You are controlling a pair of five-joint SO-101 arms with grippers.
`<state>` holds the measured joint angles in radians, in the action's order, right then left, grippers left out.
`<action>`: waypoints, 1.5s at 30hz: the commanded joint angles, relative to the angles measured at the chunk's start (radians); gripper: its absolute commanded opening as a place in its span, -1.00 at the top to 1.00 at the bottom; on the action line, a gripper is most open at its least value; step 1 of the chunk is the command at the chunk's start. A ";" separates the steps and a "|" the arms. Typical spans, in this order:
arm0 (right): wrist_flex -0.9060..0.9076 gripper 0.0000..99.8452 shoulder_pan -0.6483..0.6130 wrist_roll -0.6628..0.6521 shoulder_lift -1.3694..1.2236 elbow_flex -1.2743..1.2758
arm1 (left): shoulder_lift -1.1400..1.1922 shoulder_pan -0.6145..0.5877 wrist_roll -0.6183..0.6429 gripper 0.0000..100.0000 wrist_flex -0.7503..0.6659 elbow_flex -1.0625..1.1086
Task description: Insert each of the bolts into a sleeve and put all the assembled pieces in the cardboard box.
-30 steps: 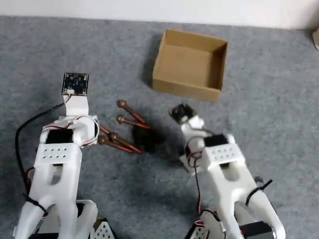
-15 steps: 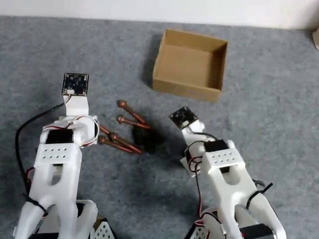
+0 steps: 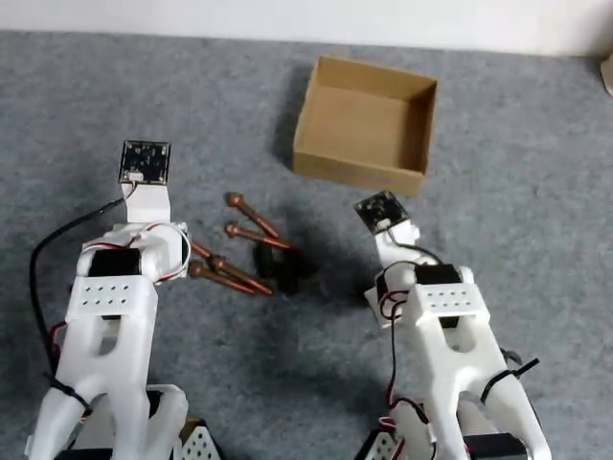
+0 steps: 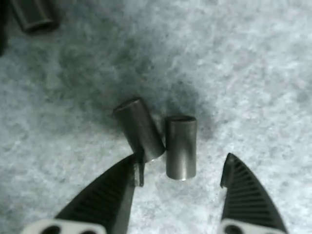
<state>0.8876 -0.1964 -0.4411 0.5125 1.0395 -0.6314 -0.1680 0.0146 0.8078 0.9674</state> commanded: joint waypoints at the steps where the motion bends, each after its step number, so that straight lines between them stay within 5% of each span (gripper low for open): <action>1: -0.019 0.54 0.015 -0.008 0.010 -0.036 | -0.021 -0.007 0.005 0.78 -0.025 -0.004; 30: -0.153 0.54 0.016 -0.003 -0.343 -0.088 | -0.021 -0.007 0.005 0.78 -0.044 0.007; 37: -0.220 1.00 0.015 -0.003 -0.343 -0.088 | -0.021 -0.007 0.005 0.78 -0.044 0.007; 45: -0.242 0.99 0.036 -0.002 -0.335 -0.084 | -0.008 0.041 0.002 0.79 -0.051 -0.002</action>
<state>0.6743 -0.1611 -0.4381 0.1872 0.9551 -0.6314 -0.1634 0.0146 0.7833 0.9766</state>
